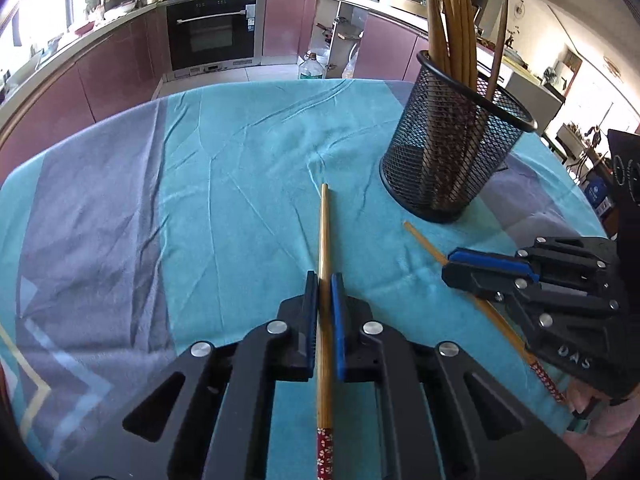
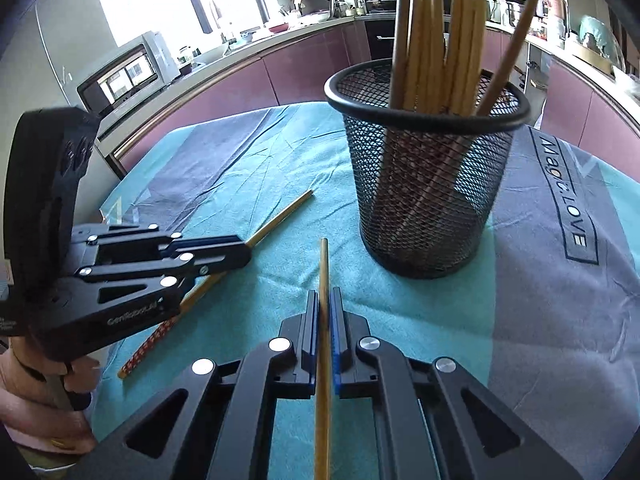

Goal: Organize utensils

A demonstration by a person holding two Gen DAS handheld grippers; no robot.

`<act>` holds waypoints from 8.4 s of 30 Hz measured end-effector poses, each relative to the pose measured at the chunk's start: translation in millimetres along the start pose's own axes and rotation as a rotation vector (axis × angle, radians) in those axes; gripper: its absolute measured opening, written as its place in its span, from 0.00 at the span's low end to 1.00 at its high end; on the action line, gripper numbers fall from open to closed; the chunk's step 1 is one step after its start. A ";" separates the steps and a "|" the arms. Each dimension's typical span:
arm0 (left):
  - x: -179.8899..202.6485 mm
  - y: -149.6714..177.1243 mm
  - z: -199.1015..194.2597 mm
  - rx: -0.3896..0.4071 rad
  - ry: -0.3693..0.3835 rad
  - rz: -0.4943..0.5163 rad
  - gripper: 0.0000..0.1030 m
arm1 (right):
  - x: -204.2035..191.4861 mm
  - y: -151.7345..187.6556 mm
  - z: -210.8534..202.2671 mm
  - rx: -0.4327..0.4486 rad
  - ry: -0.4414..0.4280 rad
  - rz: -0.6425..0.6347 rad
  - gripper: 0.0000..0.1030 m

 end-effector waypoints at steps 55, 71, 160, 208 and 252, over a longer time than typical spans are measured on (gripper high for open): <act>48.4 -35.4 -145.3 0.270 0.356 0.046 0.06 | 13.1 -38.5 -161.6 0.480 0.056 -0.017 0.04; 57.9 -61.9 -177.5 0.362 0.373 0.051 0.06 | 14.3 -74.0 -182.7 0.533 0.096 -0.084 0.04; 106.7 -141.2 -104.8 0.304 0.215 0.168 0.07 | 77.9 -111.0 -113.9 0.392 0.115 0.020 0.05; -4.2 -48.3 -113.6 0.543 -0.057 -0.036 0.95 | 31.4 -42.7 -113.7 0.462 0.260 0.015 0.94; -1.2 39.7 -190.2 0.808 -0.142 -0.045 0.95 | -17.7 3.5 -118.4 0.609 0.434 -0.014 0.94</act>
Point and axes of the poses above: each gripper's, at about its wrist camera, not at the fingertips, and z roughly the way its jaws point, x to its right, y to its underside, the point moved 3 cm from there along z, roughly the way its jaws point, and after that the axes turned 12 degrees about -z, right-handed, at the moved point
